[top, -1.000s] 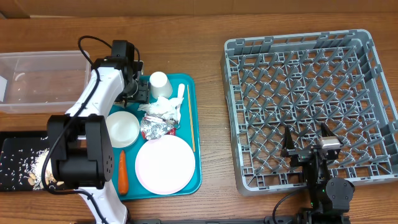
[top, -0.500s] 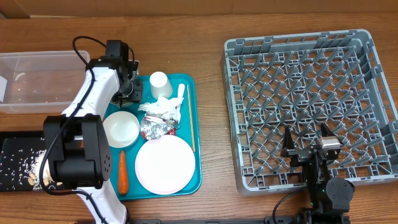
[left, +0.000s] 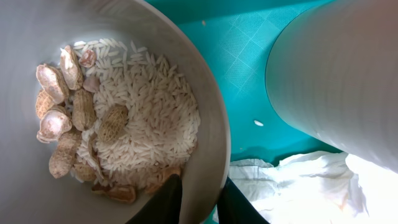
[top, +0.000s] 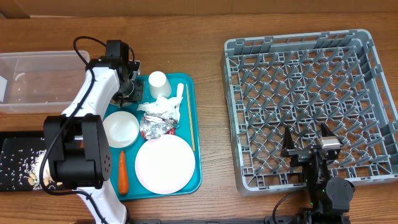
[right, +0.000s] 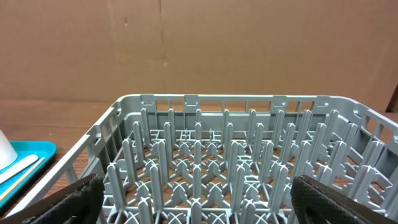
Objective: Sort waste into correct bins and load items into the dishwasher rack
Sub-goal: 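Move the left gripper to the back white bowl beside the cup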
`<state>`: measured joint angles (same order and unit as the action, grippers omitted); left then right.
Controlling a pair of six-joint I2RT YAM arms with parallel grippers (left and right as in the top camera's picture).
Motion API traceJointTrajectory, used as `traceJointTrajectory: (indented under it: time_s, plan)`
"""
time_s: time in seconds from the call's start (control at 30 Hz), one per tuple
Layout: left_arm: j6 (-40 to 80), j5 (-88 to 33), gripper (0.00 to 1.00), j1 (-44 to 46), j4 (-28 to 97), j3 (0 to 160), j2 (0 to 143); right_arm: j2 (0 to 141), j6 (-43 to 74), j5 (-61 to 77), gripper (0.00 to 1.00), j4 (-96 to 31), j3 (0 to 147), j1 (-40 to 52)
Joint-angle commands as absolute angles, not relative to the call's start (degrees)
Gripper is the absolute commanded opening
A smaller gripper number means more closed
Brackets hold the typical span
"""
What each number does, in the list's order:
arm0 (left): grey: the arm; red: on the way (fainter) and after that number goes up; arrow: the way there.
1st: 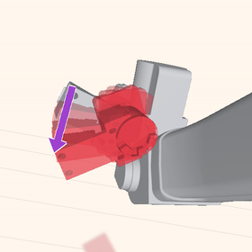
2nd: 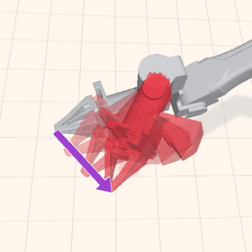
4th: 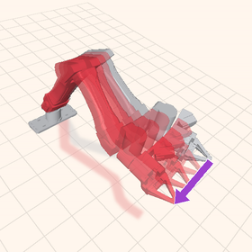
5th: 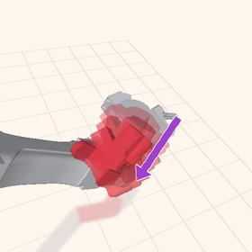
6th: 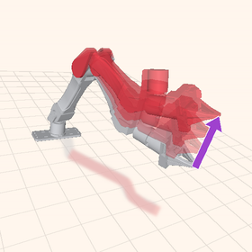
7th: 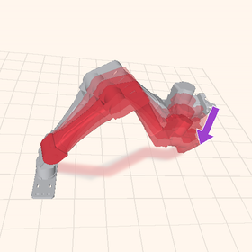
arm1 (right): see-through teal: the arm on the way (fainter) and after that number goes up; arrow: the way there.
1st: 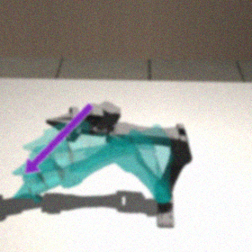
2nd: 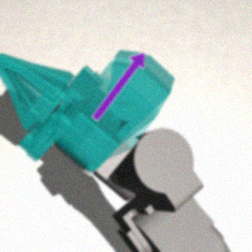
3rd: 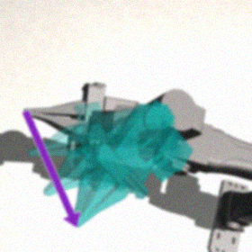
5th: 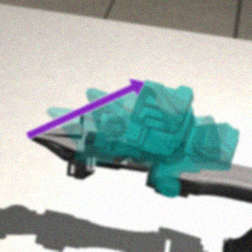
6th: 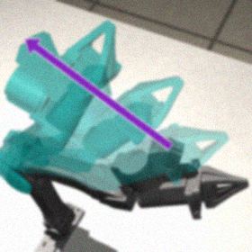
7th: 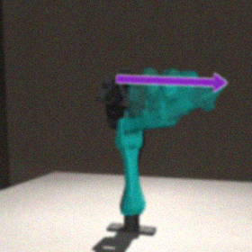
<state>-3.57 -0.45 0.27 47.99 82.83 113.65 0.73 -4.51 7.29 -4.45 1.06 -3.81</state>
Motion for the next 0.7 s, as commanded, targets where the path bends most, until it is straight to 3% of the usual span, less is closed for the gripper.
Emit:
traceJointTrajectory:
  time_s: [0.0,0.17,0.67]
  plan:
    - [-4.73,-1.08,0.2,0.03,48.05,83.5,114.1,0.16,-4.51,7.62,1.0,-4.14,0.45,-4.14]
    - [-4.71,-1.08,0.04,0.03,48.07,83.53,114.1,0.16,-4.51,7.62,1.0,-4.14,0.45,-4.14]
    - [-3.27,-0.93,0.04,0.03,52.69,86.76,112.92,0.16,-4.51,7.62,1.0,-4.14,0.47,-4.14]
